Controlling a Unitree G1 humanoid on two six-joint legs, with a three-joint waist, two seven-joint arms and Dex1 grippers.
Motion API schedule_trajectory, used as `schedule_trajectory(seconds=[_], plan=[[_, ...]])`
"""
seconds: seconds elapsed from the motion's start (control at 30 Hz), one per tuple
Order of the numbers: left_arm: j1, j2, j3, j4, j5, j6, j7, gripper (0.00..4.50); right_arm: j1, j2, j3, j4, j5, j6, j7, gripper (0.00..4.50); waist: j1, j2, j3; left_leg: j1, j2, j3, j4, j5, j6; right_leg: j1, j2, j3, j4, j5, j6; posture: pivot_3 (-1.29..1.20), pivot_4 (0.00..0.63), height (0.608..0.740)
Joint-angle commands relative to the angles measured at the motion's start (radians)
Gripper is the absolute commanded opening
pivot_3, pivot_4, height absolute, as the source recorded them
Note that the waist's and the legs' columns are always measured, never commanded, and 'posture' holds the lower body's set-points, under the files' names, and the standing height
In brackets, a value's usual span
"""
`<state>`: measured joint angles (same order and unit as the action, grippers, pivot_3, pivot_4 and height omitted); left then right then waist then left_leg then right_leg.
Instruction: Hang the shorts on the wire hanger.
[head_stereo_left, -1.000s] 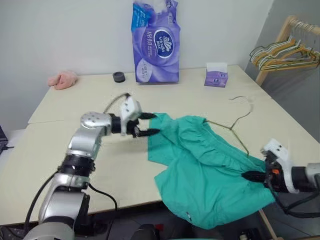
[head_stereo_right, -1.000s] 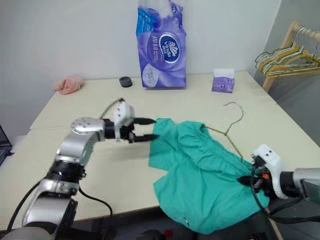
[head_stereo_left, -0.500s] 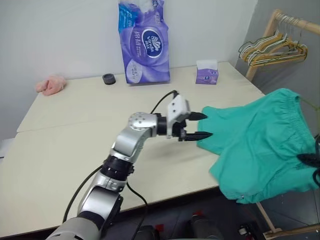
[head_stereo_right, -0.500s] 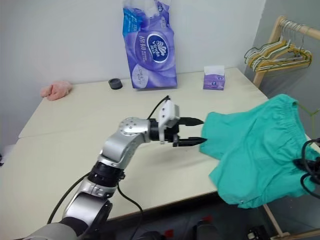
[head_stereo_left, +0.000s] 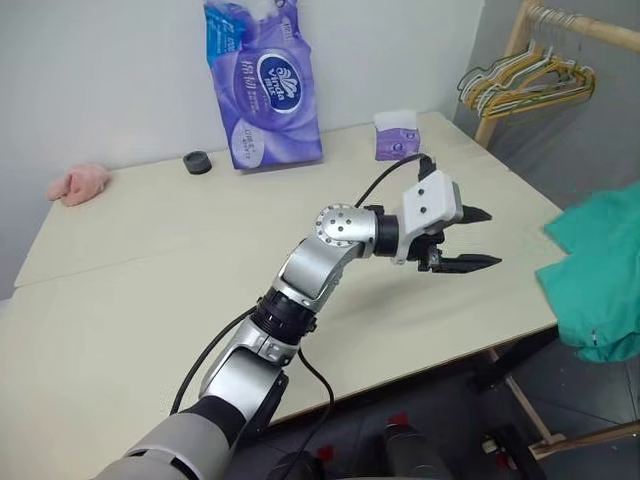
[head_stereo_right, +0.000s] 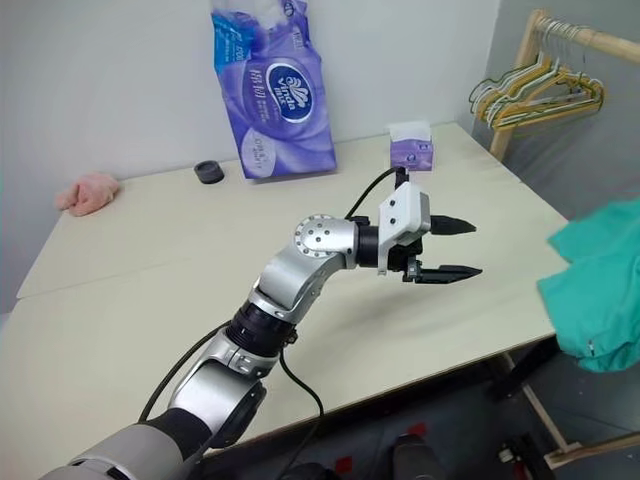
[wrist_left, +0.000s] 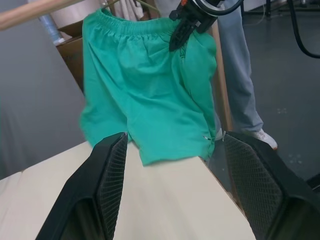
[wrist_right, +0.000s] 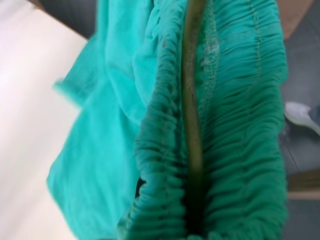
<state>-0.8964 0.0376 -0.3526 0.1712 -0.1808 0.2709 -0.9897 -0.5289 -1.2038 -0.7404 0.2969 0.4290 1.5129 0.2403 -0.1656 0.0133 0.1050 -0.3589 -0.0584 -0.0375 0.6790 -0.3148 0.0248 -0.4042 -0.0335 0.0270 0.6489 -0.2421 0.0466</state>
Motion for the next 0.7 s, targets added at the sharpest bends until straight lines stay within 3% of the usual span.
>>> schedule_trajectory(seconds=[0.03,0.4,0.7], plan=[[-0.062,-0.025,0.010,0.018,-0.002,-0.039,0.003,3.23,-0.114,-0.071,0.050,0.117,-0.039,-0.091,0.001,0.00,-0.005,0.002,0.009,0.001,0.000,0.003,0.000,-0.001,0.001,0.000,0.000,0.004,0.000,0.001,0.002,-0.32,0.150,0.740],[-0.169,-0.071,0.054,0.109,-0.064,-0.122,-0.077,3.23,-0.423,-0.171,0.322,0.541,-0.146,-0.265,0.069,0.00,-0.033,0.002,0.042,0.005,-0.001,0.025,0.000,-0.006,0.013,-0.001,0.001,0.024,-0.006,0.004,0.014,-0.30,0.168,0.740],[-0.220,-0.095,0.062,0.166,-0.062,-0.173,-0.092,3.23,-0.438,-0.187,0.403,0.618,-0.177,-0.243,0.152,0.00,-0.031,0.000,0.048,0.006,-0.001,0.032,0.000,-0.008,0.014,-0.003,0.001,0.032,-0.006,0.004,0.017,-0.29,0.172,0.740]])
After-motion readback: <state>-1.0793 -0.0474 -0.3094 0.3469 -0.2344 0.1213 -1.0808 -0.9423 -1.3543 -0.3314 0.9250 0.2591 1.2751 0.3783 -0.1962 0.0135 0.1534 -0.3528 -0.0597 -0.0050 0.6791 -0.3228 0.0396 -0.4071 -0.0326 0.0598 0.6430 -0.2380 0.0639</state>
